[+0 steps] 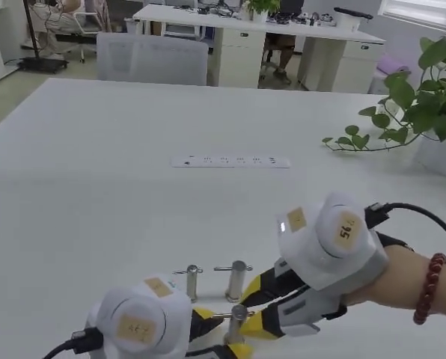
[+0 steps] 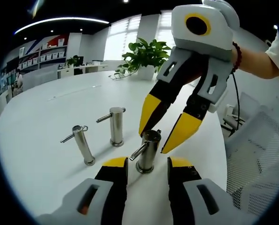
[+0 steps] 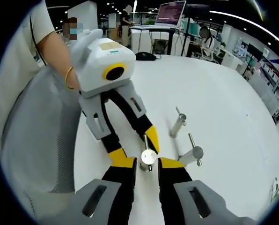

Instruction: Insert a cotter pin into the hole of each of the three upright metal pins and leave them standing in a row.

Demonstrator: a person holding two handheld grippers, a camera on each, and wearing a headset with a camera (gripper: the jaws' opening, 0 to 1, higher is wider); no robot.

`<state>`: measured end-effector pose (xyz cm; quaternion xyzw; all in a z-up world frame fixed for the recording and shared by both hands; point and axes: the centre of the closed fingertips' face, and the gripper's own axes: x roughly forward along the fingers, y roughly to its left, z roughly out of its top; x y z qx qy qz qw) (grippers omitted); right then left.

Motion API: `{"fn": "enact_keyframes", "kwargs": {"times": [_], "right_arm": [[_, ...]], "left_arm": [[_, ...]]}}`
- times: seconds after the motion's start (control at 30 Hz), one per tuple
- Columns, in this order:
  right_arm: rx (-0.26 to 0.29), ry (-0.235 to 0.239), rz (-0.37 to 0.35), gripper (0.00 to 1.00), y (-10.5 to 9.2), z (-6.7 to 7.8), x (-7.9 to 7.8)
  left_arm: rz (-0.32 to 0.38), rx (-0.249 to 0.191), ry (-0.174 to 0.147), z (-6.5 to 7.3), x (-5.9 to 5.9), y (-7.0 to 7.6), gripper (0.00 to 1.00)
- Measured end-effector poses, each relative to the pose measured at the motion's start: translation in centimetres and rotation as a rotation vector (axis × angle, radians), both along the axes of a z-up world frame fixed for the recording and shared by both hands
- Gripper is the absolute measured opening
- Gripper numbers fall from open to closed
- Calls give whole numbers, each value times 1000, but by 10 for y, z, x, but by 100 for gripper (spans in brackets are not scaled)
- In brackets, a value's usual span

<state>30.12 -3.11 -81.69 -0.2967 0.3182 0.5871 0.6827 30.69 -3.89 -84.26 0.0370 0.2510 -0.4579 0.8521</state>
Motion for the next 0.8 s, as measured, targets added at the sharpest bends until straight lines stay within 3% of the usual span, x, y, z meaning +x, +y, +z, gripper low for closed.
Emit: {"fn": "enact_keyframes", "kwargs": {"times": [0.43, 0.8], "right_arm": [[26, 3, -31, 19, 7, -10, 4], [45, -6, -15, 15, 8, -10, 4]], "left_arm": [[24, 3, 6, 5, 0, 9, 38], [14, 10, 14, 10, -10, 18, 44]]}}
